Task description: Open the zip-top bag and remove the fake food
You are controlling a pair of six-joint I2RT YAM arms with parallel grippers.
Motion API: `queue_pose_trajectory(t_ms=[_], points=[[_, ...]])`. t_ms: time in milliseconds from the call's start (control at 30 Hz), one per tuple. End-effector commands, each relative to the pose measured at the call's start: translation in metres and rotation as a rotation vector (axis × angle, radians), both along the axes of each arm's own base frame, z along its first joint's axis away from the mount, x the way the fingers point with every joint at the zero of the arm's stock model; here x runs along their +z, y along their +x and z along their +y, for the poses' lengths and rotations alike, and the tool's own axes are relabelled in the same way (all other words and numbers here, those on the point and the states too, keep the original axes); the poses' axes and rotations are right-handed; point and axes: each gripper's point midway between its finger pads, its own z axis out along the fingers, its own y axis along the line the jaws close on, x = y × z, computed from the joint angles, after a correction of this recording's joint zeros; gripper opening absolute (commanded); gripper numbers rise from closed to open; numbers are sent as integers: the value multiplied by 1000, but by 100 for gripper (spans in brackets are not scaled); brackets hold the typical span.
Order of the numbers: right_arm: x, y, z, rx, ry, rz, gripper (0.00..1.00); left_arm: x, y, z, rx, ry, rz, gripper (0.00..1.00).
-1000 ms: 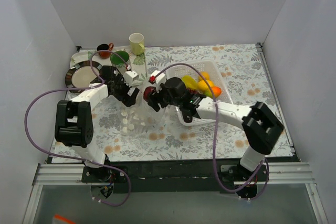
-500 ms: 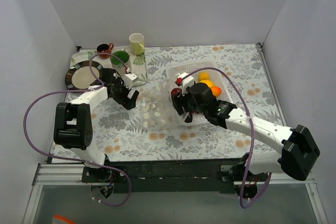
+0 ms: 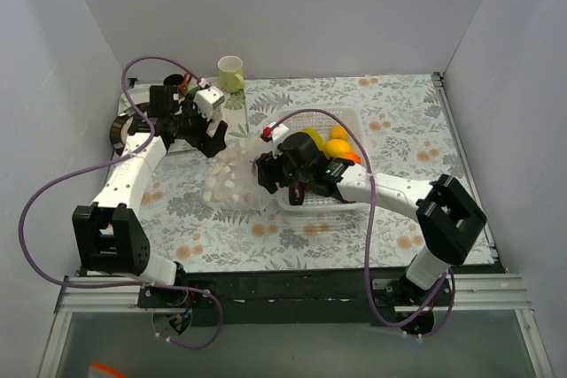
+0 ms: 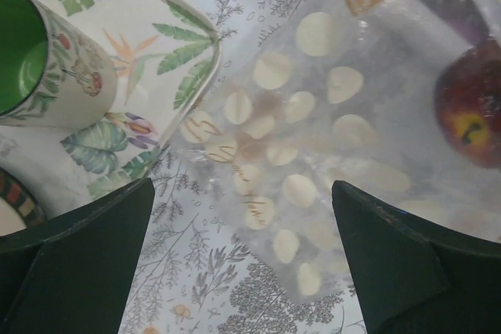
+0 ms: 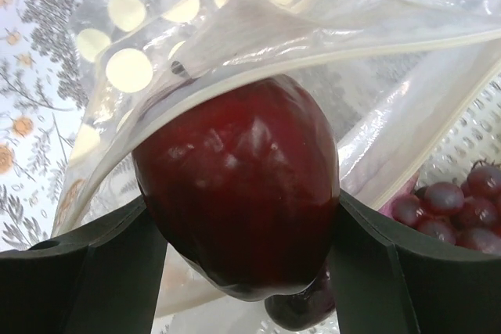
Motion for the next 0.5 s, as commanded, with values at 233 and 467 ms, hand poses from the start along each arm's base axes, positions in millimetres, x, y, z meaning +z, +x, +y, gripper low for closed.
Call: queue_pose_trajectory(t_ms=[233, 467], points=[[21, -1, 28, 47, 64, -10, 35, -125, -68, 7, -28, 48, 306, 98], [30, -14, -2, 34, 17, -36, 34, -164, -74, 20, 0, 118, 354, 98]])
